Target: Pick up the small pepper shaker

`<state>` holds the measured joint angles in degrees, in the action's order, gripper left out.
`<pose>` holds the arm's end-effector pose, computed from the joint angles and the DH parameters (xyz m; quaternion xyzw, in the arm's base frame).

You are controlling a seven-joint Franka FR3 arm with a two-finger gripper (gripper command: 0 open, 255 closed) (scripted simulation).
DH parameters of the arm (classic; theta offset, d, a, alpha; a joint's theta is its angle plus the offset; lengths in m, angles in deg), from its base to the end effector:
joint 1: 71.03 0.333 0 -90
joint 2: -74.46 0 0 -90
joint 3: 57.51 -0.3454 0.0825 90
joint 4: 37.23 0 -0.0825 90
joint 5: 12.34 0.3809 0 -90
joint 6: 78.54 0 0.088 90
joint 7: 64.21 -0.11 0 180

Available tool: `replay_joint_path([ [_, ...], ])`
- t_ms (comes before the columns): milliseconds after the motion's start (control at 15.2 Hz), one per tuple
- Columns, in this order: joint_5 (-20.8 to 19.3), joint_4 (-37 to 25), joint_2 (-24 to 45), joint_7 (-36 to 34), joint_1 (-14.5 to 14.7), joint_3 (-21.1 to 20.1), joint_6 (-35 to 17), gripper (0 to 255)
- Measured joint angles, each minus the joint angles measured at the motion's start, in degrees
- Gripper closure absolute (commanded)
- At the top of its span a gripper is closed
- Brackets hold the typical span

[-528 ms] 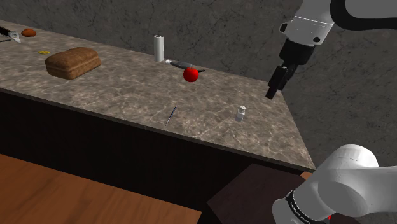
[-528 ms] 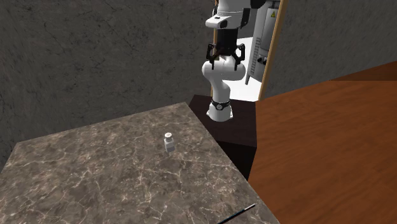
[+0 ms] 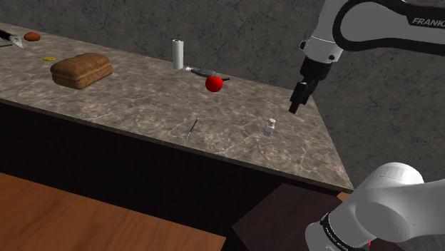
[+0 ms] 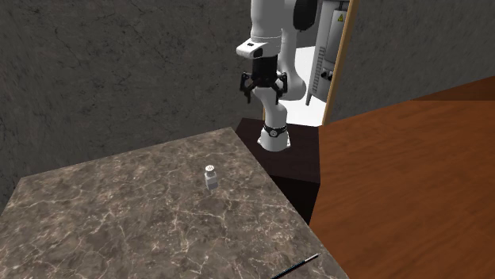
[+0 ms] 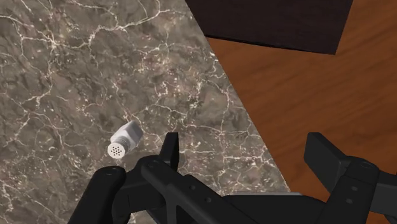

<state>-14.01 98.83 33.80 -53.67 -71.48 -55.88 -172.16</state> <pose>0.3087 -0.0168 0.5823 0.9968 0.0785 -0.0161 0.0036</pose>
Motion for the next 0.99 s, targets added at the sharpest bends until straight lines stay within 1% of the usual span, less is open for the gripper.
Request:
replay_joint_path([
  [396,-2.6,0.3,9.6,5.2,-1.3,4.2,-8.3,0],
  [660,-3.8,-1.6,17.5,9.0,-2.2,7.1,-13.2,0],
  [990,-4.2,-3.7,26.8,13.2,-3.1,9.9,-19.2,0],
])
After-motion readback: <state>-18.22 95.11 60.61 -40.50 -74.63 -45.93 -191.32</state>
